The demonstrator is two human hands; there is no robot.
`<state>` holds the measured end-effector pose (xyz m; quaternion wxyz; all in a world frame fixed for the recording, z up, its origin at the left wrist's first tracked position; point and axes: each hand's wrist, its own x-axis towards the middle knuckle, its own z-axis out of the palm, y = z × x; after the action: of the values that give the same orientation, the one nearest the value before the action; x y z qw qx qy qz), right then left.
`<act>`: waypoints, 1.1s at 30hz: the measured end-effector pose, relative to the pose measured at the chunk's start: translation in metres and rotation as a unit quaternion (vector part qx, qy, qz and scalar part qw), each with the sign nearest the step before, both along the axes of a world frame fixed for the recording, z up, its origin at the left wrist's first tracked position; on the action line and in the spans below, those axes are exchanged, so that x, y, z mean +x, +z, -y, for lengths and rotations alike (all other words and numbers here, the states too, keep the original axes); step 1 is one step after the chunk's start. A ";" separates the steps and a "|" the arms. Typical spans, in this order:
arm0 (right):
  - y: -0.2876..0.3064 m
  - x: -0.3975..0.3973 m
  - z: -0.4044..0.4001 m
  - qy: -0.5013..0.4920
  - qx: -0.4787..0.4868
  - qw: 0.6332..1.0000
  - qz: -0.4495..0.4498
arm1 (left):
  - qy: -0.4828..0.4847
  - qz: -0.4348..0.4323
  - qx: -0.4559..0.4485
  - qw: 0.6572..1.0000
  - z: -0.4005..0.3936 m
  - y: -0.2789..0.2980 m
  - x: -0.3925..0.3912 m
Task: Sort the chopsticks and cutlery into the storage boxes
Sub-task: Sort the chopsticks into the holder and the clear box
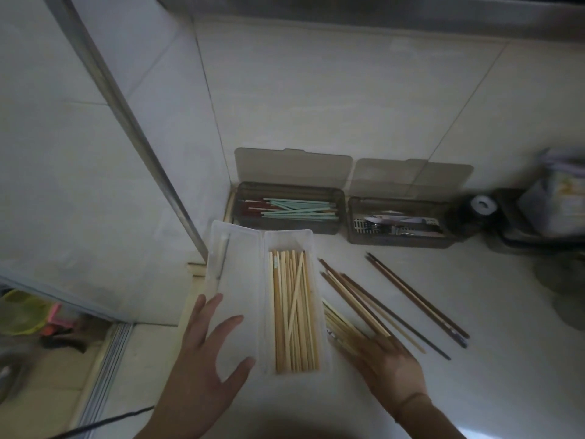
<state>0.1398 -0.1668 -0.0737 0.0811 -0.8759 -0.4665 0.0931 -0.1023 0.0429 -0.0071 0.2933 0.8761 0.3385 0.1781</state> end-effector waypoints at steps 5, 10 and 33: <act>0.001 -0.008 -0.001 -0.022 -0.018 0.999 0.045 | 0.002 0.009 0.005 1.000 0.004 0.001 0.000; 0.008 -0.013 -0.006 -0.033 -0.098 0.993 0.063 | 0.009 0.014 0.011 1.000 0.003 -0.001 0.000; 0.086 0.022 -0.062 -0.130 0.136 0.970 -0.156 | -0.137 -0.092 0.131 0.977 -0.011 -0.005 -0.011</act>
<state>0.1623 -0.1047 0.0124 0.2823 -0.8844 -0.3388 0.1531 -0.1135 0.0538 -0.0116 0.1652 0.9578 0.2140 0.0980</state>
